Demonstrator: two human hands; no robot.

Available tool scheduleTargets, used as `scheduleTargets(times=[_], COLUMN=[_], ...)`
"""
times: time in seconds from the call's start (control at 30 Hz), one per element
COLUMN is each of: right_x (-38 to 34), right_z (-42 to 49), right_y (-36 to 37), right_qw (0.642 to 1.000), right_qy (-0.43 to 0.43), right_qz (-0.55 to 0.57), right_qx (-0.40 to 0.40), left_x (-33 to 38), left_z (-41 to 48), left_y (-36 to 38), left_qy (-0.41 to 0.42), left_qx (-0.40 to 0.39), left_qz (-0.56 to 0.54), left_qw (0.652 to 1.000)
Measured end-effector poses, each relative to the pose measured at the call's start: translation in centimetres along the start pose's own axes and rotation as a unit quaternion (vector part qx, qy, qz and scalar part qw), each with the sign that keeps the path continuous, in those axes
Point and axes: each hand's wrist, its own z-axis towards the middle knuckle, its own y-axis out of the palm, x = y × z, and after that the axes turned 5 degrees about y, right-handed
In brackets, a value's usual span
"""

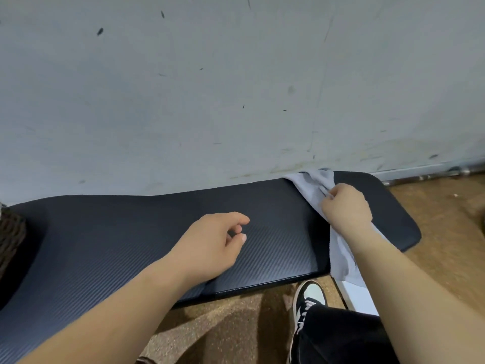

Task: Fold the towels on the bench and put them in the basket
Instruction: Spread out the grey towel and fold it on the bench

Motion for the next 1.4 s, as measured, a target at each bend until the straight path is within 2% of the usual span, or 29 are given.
scheduleTargets(times=[0.07,0.13,0.2,0.33,0.43,0.5,0.6,0.73,0.8,0.87,0.93,1.0,1.1,1.17,1.23,1.3,1.4], right_x=[-2.0,-4.6,-7.2,-9.6,-10.4,-10.5,-10.2,-9.7,-9.5,-9.2,-8.9,-8.6,-7.8,-7.0,-6.1,-5.4,-4.5], right_z=[-1.1,-3.1,-6.5,-12.3,-14.6,-15.4,-15.2,-13.7,-13.3,-13.2,-13.5,-13.8,-14.1,-14.0,-13.9,-13.7,-13.6], right_y=[-1.2,-2.4,-3.6,-4.3,-5.2,-5.8,-6.2,-6.3,-6.3,-6.2,-6.2,-6.1,-6.2,-6.1,-6.2,-6.8,-7.9], right_qw=[0.998,0.982,0.956,0.899,0.849,0.836,0.848,0.904,0.909,0.907,0.905,0.905,0.91,0.908,0.902,0.904,0.92], right_qy=[-0.048,-0.125,-0.171,-0.279,-0.317,-0.323,-0.325,-0.322,-0.303,-0.298,-0.305,-0.303,-0.262,-0.227,-0.217,-0.241,-0.289], right_qz=[0.048,0.141,0.229,0.235,0.256,0.262,0.266,0.241,0.263,0.279,0.28,0.288,0.319,0.345,0.351,0.315,0.226], right_qx=[0.01,-0.004,-0.064,-0.244,-0.337,-0.358,-0.323,-0.145,-0.113,-0.102,-0.093,-0.077,-0.042,-0.066,-0.125,-0.161,-0.137], left_x=[0.1,0.4,0.7,0.9,0.7,0.8,0.3,-1.6,-3.0,-4.2,-4.9,-4.9,-3.9,-3.3,-3.1,-3.5,-4.6], left_z=[-0.3,-0.5,-0.4,-0.1,-0.2,-0.4,-0.5,-0.3,-0.6,-1.5,-2.7,-3.7,-4.9,-5.7,-6.7,-7.5,-8.4], left_y=[-0.3,-0.7,-1.0,-1.7,-2.3,-2.7,-3.0,-4.1,-4.7,-4.9,-4.8,-5.2,-6.1,-6.7,-7.2,-7.7,-8.0], left_qy=[0.007,0.023,0.041,0.072,0.103,0.098,0.051,0.033,0.025,0.008,0.001,-0.008,-0.029,-0.028,-0.022,-0.044,-0.067], left_qx=[0.005,0.029,0.074,0.149,0.12,0.089,0.119,0.226,0.176,0.075,0.023,0.033,0.113,0.19,0.228,0.198,0.145], left_qz=[0.002,0.002,-0.007,-0.047,-0.093,-0.098,-0.075,0.003,0.056,0.089,0.084,0.068,0.015,-0.007,0.009,0.025,0.018], left_qw=[1.0,0.999,0.996,0.985,0.983,0.986,0.989,0.973,0.982,0.993,0.996,0.997,0.993,0.981,0.973,0.979,0.987])
